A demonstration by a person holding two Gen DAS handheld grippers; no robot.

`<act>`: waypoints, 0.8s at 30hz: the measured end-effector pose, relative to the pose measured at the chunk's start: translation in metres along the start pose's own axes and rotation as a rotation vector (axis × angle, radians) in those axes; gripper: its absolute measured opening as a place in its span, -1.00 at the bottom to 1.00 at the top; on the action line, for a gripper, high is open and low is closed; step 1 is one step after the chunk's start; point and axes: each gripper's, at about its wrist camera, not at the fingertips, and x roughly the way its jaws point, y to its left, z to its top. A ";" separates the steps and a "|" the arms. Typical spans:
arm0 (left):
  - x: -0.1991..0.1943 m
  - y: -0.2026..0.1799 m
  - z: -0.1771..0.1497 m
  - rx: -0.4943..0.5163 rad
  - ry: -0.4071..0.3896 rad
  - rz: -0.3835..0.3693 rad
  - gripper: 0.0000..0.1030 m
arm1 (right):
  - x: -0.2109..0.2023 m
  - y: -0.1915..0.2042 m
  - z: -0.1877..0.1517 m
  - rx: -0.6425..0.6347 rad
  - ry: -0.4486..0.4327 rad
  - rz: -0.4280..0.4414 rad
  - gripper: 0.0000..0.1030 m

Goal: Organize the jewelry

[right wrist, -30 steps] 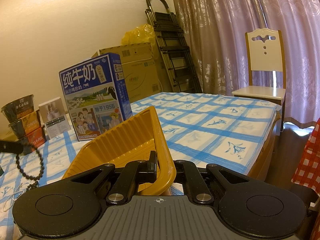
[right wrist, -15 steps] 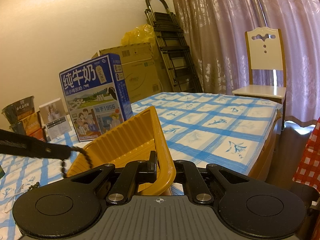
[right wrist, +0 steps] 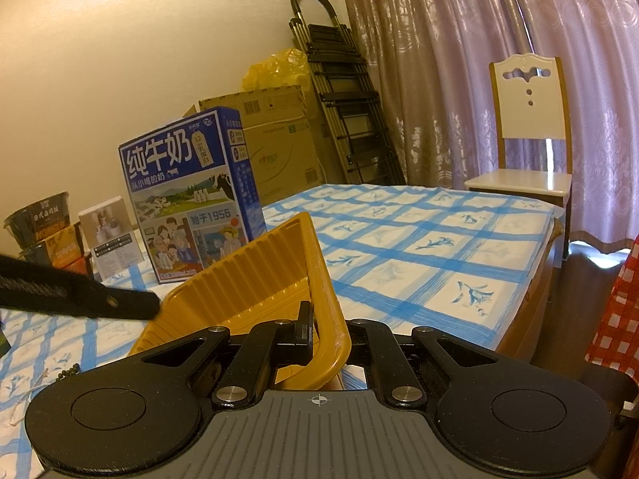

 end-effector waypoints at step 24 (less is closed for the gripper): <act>-0.088 0.121 -0.089 -0.176 0.158 0.405 -0.25 | 0.000 0.000 0.000 0.001 0.000 0.001 -0.87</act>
